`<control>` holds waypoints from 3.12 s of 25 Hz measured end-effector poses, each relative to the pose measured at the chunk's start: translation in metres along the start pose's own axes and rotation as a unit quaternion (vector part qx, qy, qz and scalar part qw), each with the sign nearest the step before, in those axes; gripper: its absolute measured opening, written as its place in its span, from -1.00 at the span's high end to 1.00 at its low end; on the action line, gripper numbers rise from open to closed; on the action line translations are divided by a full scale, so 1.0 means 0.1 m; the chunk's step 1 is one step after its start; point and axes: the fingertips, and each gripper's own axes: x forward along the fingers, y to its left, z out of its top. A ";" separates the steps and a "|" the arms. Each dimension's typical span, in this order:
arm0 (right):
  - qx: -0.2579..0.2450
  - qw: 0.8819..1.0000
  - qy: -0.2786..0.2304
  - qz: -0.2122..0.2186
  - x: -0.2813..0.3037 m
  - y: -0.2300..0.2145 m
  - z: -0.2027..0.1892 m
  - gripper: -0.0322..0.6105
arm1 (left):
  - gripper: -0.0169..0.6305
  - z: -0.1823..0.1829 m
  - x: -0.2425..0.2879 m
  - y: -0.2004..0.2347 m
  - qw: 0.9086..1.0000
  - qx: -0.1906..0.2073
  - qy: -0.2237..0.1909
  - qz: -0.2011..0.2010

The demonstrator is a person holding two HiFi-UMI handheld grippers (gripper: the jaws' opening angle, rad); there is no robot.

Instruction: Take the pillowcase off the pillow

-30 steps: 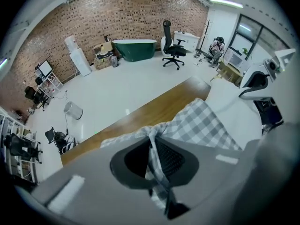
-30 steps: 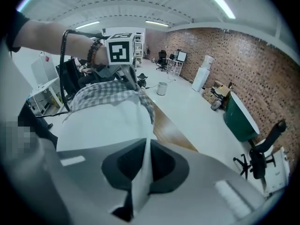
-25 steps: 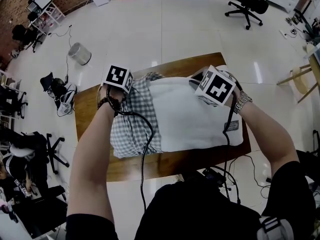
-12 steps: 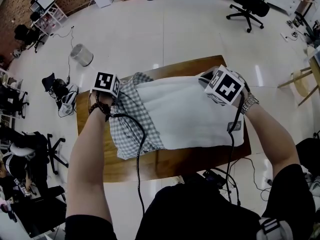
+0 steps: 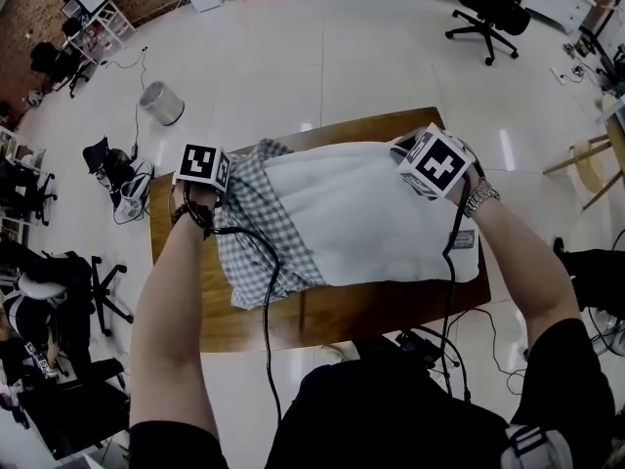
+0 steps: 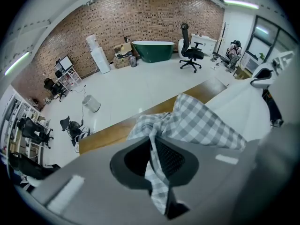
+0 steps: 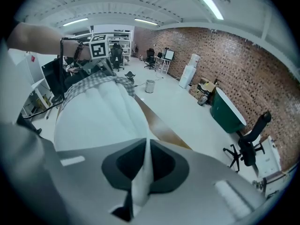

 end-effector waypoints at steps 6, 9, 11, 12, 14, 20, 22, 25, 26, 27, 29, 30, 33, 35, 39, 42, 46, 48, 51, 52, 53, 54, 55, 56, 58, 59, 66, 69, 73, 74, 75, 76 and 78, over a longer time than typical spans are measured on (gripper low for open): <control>-0.015 0.999 -0.032 -0.018 0.14 0.19 -0.02 0.64 | 0.66 0.02 -0.19 -0.33 0.997 -0.004 -0.067 -0.038; -0.022 0.998 -0.042 -0.040 0.08 0.27 0.01 0.52 | 0.52 0.00 -0.35 -0.48 0.994 -0.011 -0.098 -0.057; -0.022 0.998 -0.044 -0.048 -0.03 0.34 0.02 0.44 | 0.45 -0.03 -0.47 -0.55 0.991 -0.012 -0.114 -0.065; -0.021 0.997 -0.049 -0.051 -0.08 0.37 0.05 0.44 | 0.45 -0.05 -0.53 -0.57 0.990 -0.013 -0.121 -0.067; -0.023 0.996 -0.065 -0.060 -0.16 0.46 0.13 0.44 | 0.44 -0.13 -0.65 -0.59 0.988 -0.013 -0.134 -0.069; -0.042 0.994 -0.073 -0.064 -0.27 1.06 0.19 0.42 | 0.44 -0.59 -0.89 -0.67 0.984 -0.022 -0.156 -0.087; -0.042 0.995 -0.064 -0.057 -0.28 1.30 0.15 0.41 | 0.44 -0.77 -0.92 -0.72 0.982 -0.028 -0.159 -0.095; -0.050 0.996 -0.059 -0.052 -0.26 1.64 0.10 0.39 | 0.44 -1.05 -0.96 -0.80 0.981 -0.032 -0.161 -0.104; -0.056 0.995 -0.058 -0.051 -0.25 1.75 0.09 0.39 | 0.44 -1.14 -0.97 -0.84 0.980 -0.033 -0.162 -0.107; -0.062 0.995 -0.057 -0.050 -0.25 1.85 0.08 0.37 | 0.44 -1.22 -0.98 -0.89 0.980 -0.034 -0.162 -0.111; -0.075 0.994 -0.054 -0.049 -0.24 2.05 0.05 0.32 | 0.44 -1.38 -1.00 -1.00 0.978 -0.039 -0.165 -0.123; -0.081 0.994 -0.054 -0.048 -0.23 2.14 0.03 0.31 | 0.44 -1.46 -1.00 -1.07 0.976 -0.044 -0.167 -0.131; -0.106 0.992 -0.050 -0.050 -0.19 2.38 -0.03 0.25 | 0.44 -1.68 -0.98 -1.28 0.973 -0.053 -0.169 -0.151; -0.122 0.990 -0.045 -0.052 -0.14 2.55 -0.10 0.21 | 0.44 -1.83 -0.95 -1.42 0.971 -0.056 -0.168 -0.162; -0.152 0.986 -0.035 -0.063 0.01 2.77 -0.21 0.15 | 0.42 -2.08 -0.81 -1.68 0.965 -0.073 -0.164 -0.189; -0.176 0.981 -0.027 -0.076 0.13 2.85 -0.27 0.09 | 0.36 -2.21 -0.68 -1.84 0.960 -0.096 -0.158 -0.212; -0.207 0.973 -0.015 -0.101 0.28 2.92 -0.30 0.06 | 0.31 -2.33 -0.53 -1.92 0.953 -0.129 -0.153 -0.228; -0.227 0.967 -0.009 -0.114 0.37 2.93 -0.33 0.05 | 0.29 -2.35 -0.42 -1.94 0.951 -0.141 -0.151 -0.229; -0.252 0.959 0.000 -0.132 0.50 2.90 -0.38 0.05 | 0.27 -2.36 -0.22 -1.93 0.951 -0.159 -0.143 -0.225; -0.257 0.957 0.002 -0.137 0.54 2.88 -0.39 0.05 | 0.27 -2.36 -0.15 -1.91 0.950 -0.167 -0.140 -0.223; -0.261 0.955 0.005 -0.143 0.58 2.85 -0.40 0.05 | 0.27 -2.36 -0.08 -1.89 0.950 -0.174 -0.137 -0.222; -0.264 0.953 0.007 -0.148 0.62 2.81 -0.40 0.05 | 0.27 -2.35 -0.02 -1.88 0.949 -0.181 -0.134 -0.221; -0.266 0.952 0.008 -0.153 0.65 2.78 -0.39 0.05 | 0.27 -2.33 0.03 -1.86 0.948 -0.186 -0.132 -0.220; -0.267 0.951 0.008 -0.156 0.68 2.75 -0.39 0.05 | 0.27 -2.31 0.07 -1.85 0.948 -0.191 -0.131 -0.219; -0.268 0.950 0.008 -0.161 0.71 2.69 -0.37 0.05 | 0.27 -2.24 0.13 -1.83 0.946 -0.201 -0.131 -0.217; -0.269 0.949 0.007 -0.163 0.72 2.67 -0.37 0.05 | 0.27 -2.20 0.15 -1.82 0.945 -0.206 -0.132 -0.215; -0.277 0.938 0.004 -0.209 0.70 2.48 -0.37 0.58 | 0.78 -2.16 0.23 -1.68 0.944 -0.228 -0.145 -0.190; -0.273 0.937 -0.002 -0.218 0.60 2.45 -0.43 0.82 | 0.86 -2.17 0.16 -1.67 0.947 -0.217 -0.157 -0.179; -0.286 0.929 -0.013 -0.233 0.39 2.37 -0.46 0.84 | 0.87 -2.23 0.02 -1.55 0.947 -0.219 -0.168 -0.164; -0.287 0.928 -0.015 -0.237 0.35 2.36 -0.47 0.85 | 0.87 -2.26 0.00 -1.51 0.947 -0.219 -0.169 -0.162; -0.287 0.927 -0.016 -0.239 0.31 2.36 -0.47 0.85 | 0.87 -2.31 -0.02 -1.45 0.947 -0.219 -0.170 -0.161; -0.287 0.927 -0.017 -0.241 0.28 2.36 -0.47 0.85 | 0.87 -2.36 -0.05 -1.39 0.947 -0.220 -0.171 -0.158; -0.289 0.926 -0.018 -0.244 0.22 2.40 -0.46 0.85 | 0.88 -2.45 -0.12 -1.29 0.947 -0.222 -0.173 -0.153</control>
